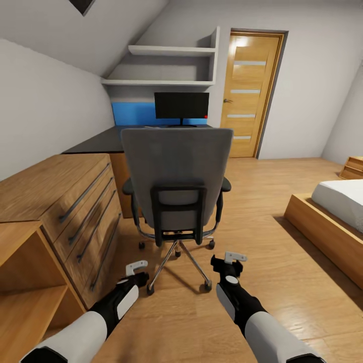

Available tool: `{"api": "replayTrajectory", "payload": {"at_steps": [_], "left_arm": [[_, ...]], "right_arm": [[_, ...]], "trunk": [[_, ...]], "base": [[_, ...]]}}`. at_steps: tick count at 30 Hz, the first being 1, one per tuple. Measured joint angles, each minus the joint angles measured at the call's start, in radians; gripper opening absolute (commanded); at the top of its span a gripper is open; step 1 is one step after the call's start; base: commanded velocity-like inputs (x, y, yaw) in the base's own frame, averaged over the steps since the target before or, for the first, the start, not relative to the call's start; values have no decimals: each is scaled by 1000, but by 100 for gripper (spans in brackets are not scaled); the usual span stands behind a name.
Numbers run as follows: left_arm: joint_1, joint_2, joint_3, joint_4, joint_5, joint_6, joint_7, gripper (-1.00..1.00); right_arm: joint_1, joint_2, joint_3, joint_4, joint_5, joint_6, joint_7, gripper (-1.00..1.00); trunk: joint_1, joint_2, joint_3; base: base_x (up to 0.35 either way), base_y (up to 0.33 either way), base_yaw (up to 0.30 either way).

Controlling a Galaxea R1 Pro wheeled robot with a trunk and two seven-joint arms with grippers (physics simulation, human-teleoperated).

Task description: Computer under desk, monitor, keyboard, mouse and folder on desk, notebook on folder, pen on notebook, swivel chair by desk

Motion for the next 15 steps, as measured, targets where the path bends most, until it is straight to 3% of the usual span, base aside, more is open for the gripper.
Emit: {"api": "replayTrajectory", "payload": {"at_steps": [2, 3, 4, 5, 6, 11, 15], "left_arm": [[0, -5, -13, 23, -2, -72, -1, 100], [0, -24, -28, 62, -10, -166, 0, 100], [0, -30, -31, 70, -11, -183, 0, 100], [0, -32, -31, 73, -11, -189, 0, 100], [0, -37, -35, 88, -11, -204, 0, 100], [0, -40, -36, 100, -12, -215, 1, 100], [0, -41, -36, 106, -12, -217, 0, 100]], "right_arm": [[0, 2, 13, 0, 2, -7, 0, 100], [6, 5, 53, 1, 4, -22, 0, 100], [9, 5, 72, 0, 4, -31, -1, 100], [11, 5, 81, 0, 4, -37, -1, 100], [20, 6, 125, 1, 4, -78, -1, 100], [39, 6, 214, 2, 4, -145, -2, 100], [45, 5, 251, 2, 3, -163, -4, 100]], "trunk": [[0, 0, 0], [0, 0, 0], [0, 0, 0], [0, 0, 0], [0, 0, 0], [0, 0, 0], [0, 0, 0]], "base": [[-7, 0, 0], [-2, 0, 0], [-1, 0, 0], [0, 0, 0], [0, 0, 0], [0, 0, 0], [0, 0, 0]]}}
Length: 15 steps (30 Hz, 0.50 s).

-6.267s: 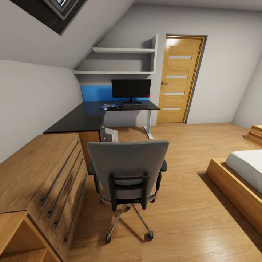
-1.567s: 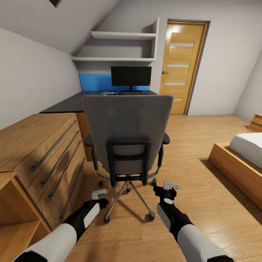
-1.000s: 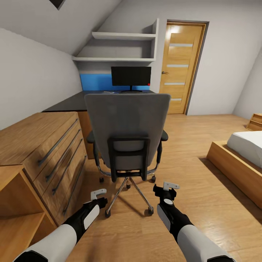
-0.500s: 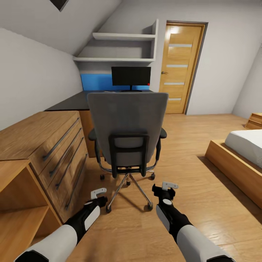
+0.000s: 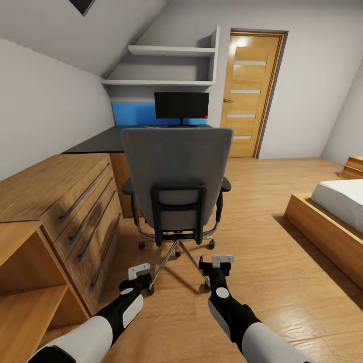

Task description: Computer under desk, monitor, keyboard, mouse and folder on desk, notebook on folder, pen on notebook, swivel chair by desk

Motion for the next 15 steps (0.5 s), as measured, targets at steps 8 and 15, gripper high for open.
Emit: {"api": "replayTrajectory", "payload": {"at_steps": [8, 15], "left_arm": [[0, 0, 1, 4, 0, -2, -1, 100], [0, -1, -14, 9, -10, -16, -1, 100]], "right_arm": [[6, 0, 13, -1, 0, -6, -1, 100], [6, 4, 17, 0, -2, -5, 2, 100]], "trunk": [[0, 0, 0], [-1, 0, 0]], "base": [[101, 0, 0], [310, 0, 0]]}}
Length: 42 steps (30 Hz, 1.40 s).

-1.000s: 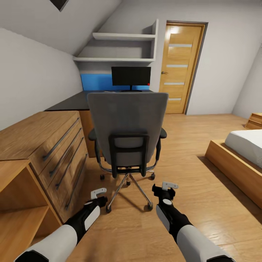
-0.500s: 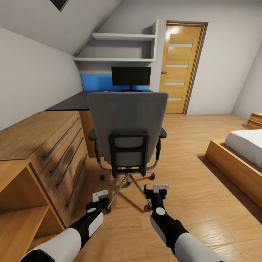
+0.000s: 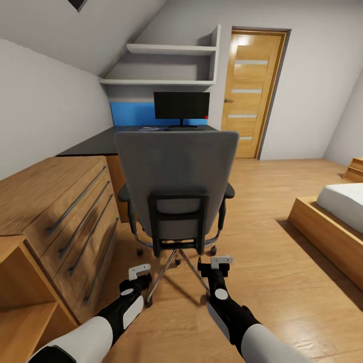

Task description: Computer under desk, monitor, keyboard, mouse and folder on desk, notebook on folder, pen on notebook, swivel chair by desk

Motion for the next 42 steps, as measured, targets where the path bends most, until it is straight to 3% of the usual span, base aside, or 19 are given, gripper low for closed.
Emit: {"api": "replayTrajectory", "payload": {"at_steps": [16, 42], "left_arm": [[1, 0, 0, 7, 6, -3, 5, 100], [1, 1, -4, 6, 6, 1, 2, 100]], "right_arm": [[0, 0, -1, 1, 0, 0, 2, 100], [0, -1, 0, 2, 1, 0, 2, 100]], "trunk": [[0, 0, 0], [0, 0, 1]], "base": [[321, -5, 0], [321, -98, -4]]}}
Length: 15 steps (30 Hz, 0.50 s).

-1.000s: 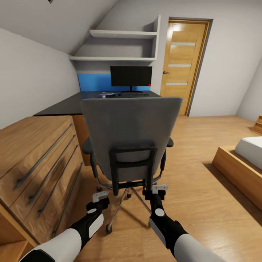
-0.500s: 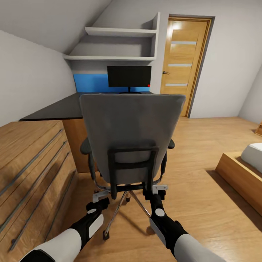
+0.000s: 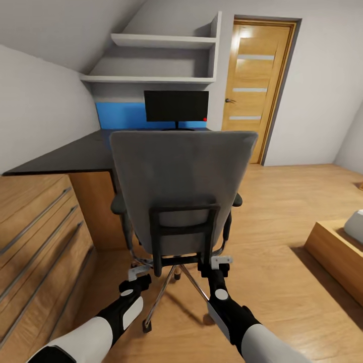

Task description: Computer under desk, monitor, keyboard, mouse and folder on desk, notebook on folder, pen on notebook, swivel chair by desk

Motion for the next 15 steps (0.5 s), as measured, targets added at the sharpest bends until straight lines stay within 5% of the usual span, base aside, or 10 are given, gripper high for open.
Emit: {"api": "replayTrajectory", "payload": {"at_steps": [15], "left_arm": [[0, 0, 4, 0, -1, 0, 2, 100]], "right_arm": [[0, -2, -4, 0, 0, -2, -1, 100]], "trunk": [[0, 0, -6]], "base": [[321, -83, 75]]}}
